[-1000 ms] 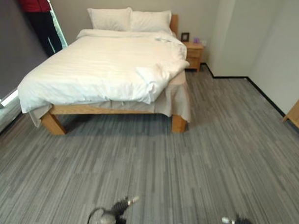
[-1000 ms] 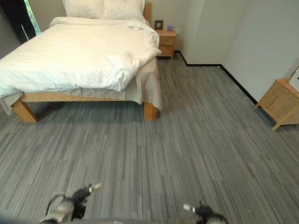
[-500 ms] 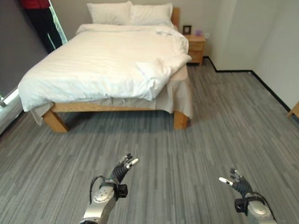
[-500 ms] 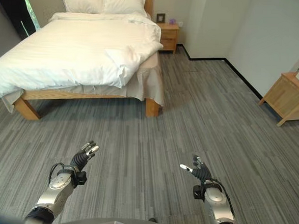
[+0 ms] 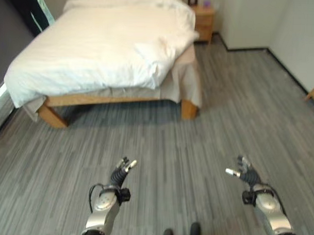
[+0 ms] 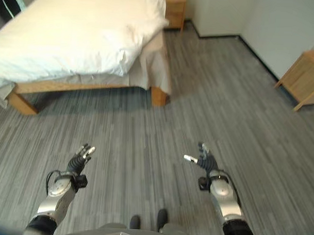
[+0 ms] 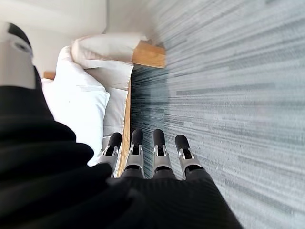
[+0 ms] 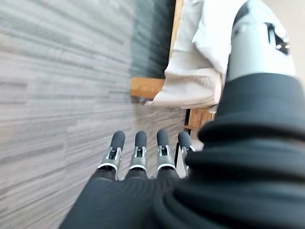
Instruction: Making the bed.
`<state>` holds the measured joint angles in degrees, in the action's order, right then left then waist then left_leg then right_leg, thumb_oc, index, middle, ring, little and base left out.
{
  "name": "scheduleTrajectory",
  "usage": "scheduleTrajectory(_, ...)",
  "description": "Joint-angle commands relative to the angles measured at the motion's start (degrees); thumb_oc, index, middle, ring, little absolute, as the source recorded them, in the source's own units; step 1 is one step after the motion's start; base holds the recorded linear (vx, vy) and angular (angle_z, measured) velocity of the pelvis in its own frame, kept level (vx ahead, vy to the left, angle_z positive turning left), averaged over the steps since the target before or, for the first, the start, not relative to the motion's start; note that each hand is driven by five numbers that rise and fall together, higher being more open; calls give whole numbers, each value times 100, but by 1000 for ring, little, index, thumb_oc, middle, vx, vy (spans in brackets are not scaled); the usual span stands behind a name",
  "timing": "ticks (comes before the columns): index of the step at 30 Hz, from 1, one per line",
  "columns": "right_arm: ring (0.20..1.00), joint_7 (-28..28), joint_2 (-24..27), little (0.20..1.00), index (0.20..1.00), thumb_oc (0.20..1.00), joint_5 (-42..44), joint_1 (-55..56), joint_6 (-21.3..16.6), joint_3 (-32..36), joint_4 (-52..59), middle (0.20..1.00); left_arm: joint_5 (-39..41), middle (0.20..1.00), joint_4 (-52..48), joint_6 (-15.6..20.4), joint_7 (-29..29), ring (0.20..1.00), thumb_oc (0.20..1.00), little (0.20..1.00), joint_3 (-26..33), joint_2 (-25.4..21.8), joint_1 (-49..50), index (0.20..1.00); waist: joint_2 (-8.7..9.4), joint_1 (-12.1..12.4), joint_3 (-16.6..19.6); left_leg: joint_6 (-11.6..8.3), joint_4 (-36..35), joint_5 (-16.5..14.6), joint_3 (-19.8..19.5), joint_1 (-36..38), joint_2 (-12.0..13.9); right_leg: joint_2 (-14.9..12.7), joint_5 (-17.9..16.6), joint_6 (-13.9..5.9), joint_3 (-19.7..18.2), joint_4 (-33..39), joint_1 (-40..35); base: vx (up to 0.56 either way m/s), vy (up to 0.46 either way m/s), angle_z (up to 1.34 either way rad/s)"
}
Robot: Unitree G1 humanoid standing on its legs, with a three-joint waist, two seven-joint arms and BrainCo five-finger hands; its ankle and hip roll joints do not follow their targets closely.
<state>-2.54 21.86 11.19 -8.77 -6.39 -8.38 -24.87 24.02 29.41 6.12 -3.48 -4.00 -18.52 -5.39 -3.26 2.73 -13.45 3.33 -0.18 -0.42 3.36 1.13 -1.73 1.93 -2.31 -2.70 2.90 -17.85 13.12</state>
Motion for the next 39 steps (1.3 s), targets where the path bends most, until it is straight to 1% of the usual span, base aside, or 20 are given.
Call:
scheduleTrajectory(1, 1000, -29, -57, 1000, 1000, 1000, -212, 35, -249, -172, 541, 1000, -79, 1000, -400, 331, -117, 1000, 1000, 1000, 88, -290, -53, 1000, 274, -4, 157, 133, 353, -163, -575, -165, -325, -915, -614, -228, 333, -636, 351, 430, -33, -38)
scheduleTrajectory(7, 1000, -123, 79, 1000, 1000, 1000, -131, -36, -253, -41, 604, 1000, -46, 1000, -402, 444, -110, 1000, 1000, 1000, -159, -208, -541, 1000, 357, -550, 94, -151, 75, -643, -1092, 833, -146, -776, -997, -372, -18, 2013, 793, 454, -174, 19)
scheduleTrajectory(11, 1000, -3, 84, 1000, 1000, 1000, -121, 245, -194, 141, 666, 1000, -132, 1000, -729, 445, 83, 1000, 1000, 1000, -278, -113, -484, 1000, 360, -759, 355, -398, 351, -666, -1319, 1453, 189, -834, -1474, -528, 254, 2186, 678, 572, -278, 73)
scheduleTrajectory(12, 1000, 11, 73, 1000, 1000, 1000, -141, 260, -195, 120, 615, 1000, -141, 1000, -760, 429, 106, 1000, 1000, 1000, -279, -72, -390, 1000, 284, -767, 464, -553, 810, -380, -1213, 1526, 395, -710, -1382, -401, 349, 1963, 590, 874, -431, 57)
scheduleTrajectory(13, 1000, 59, 97, 1000, 1000, 1000, -149, 295, -159, 61, 614, 1000, -51, 1000, -708, 375, 143, 1000, 1000, 1000, -335, 57, -304, 1000, 277, -796, 554, -807, 2418, 864, -891, 967, 535, -579, -1191, -137, 359, 1776, 204, 826, -523, 45)
scheduleTrajectory(14, 1000, 34, 83, 1000, 1000, 1000, 64, 251, -154, 65, 624, 1000, -35, 1000, -706, 335, 133, 1000, 1000, 1000, -360, 77, -354, 1000, 390, -755, 527, -818, 3385, 1210, -641, 343, 590, -572, -1135, 21, 384, 1855, -137, 720, -608, 35)
scheduleTrajectory(15, 1000, 4, 25, 1000, 1000, 1000, 348, 198, -221, 84, 570, 1000, -22, 1000, -695, 329, 102, 1000, 1000, 1000, -400, 110, -432, 1000, 509, -669, 465, -716, 4241, 1288, -458, -145, 628, -543, -996, 211, 465, 1910, -409, 320, -399, 30)
scheduleTrajectory(19, 1000, -48, 100, 1000, 1000, 1000, 319, 131, -168, 75, 512, 1000, 226, 1000, -827, 333, 141, 1000, 1000, 1000, -393, 177, -357, 1000, 676, -262, 330, -583, 4959, 862, 47, -1430, 410, -407, -637, 378, 429, 2127, -1095, 433, -332, -21)
scheduleTrajectory(22, 1000, -32, 86, 1000, 1000, 1000, 345, 28, -187, 38, 501, 1000, 306, 1000, -964, 367, 265, 1000, 1000, 1000, -341, 196, -98, 1000, 674, 109, 368, -527, 3713, 875, 487, -2001, 380, -320, -464, 331, 325, 2270, -1597, 568, -106, -53)
scheduleTrajectory(23, 1000, 51, 60, 1000, 1000, 1000, 322, -48, -241, 2, 476, 1000, 259, 1000, -1036, 404, 332, 1000, 1000, 1000, -233, 177, 129, 1000, 558, 362, 437, -547, 2230, 1128, 683, -2080, 452, -184, -245, 269, 214, 2285, -1889, 622, -6, -62)
scheduleTrajectory(24, 1000, 51, 60, 1000, 1000, 1000, 323, -49, -242, 1, 475, 1000, 258, 1000, -1039, 403, 332, 1000, 1000, 1000, -233, 177, 131, 1000, 578, 373, 438, -543, 2156, 1172, 708, -2047, 433, -205, -252, 266, 199, 2285, -1882, 905, 90, -79)
scheduleTrajectory(26, 1000, 130, -9, 1000, 1000, 1000, 223, -164, -278, -149, 328, 1000, 283, 1000, -996, 425, 426, 1000, 1000, 1000, -146, 230, 342, 1000, 361, 692, 607, -619, -102, 1484, 632, -1848, 414, -33, 199, 198, 61, 2285, -2447, 700, 94, -96)
scheduleTrajectory(31, 1000, 159, 23, 1000, 1000, 1000, 75, -218, -221, -110, 513, 1000, 184, 1000, -938, 371, 457, 1000, 1000, 1000, -95, 240, 373, 1000, 256, 687, 797, -698, -481, 1719, 1365, -1725, 516, -23, 522, 224, -3, 2285, -3018, 527, 58, -25)
scheduleTrajectory(32, 1000, 208, 8, 1000, 1000, 1000, 11, -140, -165, -70, 709, 1000, 126, 1000, -1002, 344, 494, 1000, 1000, 1000, -34, 192, 484, 1000, 326, 647, 954, -521, -447, 1638, 1514, -1592, 452, -111, 560, 163, 20, 2285, -3164, 696, 80, 41)
scheduleTrajectory(33, 1000, 274, -7, 1000, 1000, 1000, -39, -9, -183, -47, 846, 1000, 75, 1000, -1071, 339, 524, 1000, 1000, 1000, -53, 193, 513, 1000, 424, 648, 1044, -384, -389, 1615, 1597, -1548, 350, -271, 418, 79, 123, 2051, -3249, 910, 179, 59)
scheduleTrajectory(34, 1000, 285, -90, 1000, 1000, 1000, -157, 37, -208, -53, 862, 1000, 126, 1000, -1120, 289, 630, 1000, 1000, 1000, -98, 177, 516, 1000, 763, 754, 1106, -16, -115, 1148, 1562, -1409, -64, -758, -769, -597, 336, 183, -2865, 651, 153, 53)
scheduleTrajectory(35, 1000, 284, -97, 1000, 1000, 1000, -159, 32, -212, -53, 858, 1000, 128, 1000, -1119, 289, 631, 1000, 1000, 1000, -96, 170, 512, 1000, 771, 767, 1120, -6, -86, 1137, 1584, -1443, -53, -763, -766, -605, 315, 157, -2825, 761, 210, 5)
scheduleTrajectory(36, 1000, 278, -233, 1000, 1000, 1000, -52, -23, -196, -106, 787, 1000, -30, 1000, -1191, 279, 551, 1000, 1000, 1000, -146, 50, 385, 1000, 650, 676, 974, 215, 35, 844, 1546, -1000, -29, -928, -1850, -802, 259, -1326, -1924, 330, 106, -17)
scheduleTrajectory(38, 1000, 273, -250, 1000, 1000, 1000, -21, -42, -205, -112, 725, 1000, -95, 1000, -1244, 307, 535, 1000, 1000, 1000, -192, -13, 336, 1000, 593, 616, 932, 281, 27, 714, 1421, -814, -50, -947, -1821, -764, 240, -1703, -1646, 543, 99, 38)
scheduleTrajectory(39, 1000, 286, -215, 1000, 1000, 1000, 24, -64, -183, -59, 701, 1000, -93, 1000, -1392, 351, 578, 1000, 1000, 1000, -297, -109, 189, 1000, 384, 365, 822, 359, -132, 603, 910, -278, -53, -875, -1178, -503, 131, -1885, -790, 573, 61, 130)
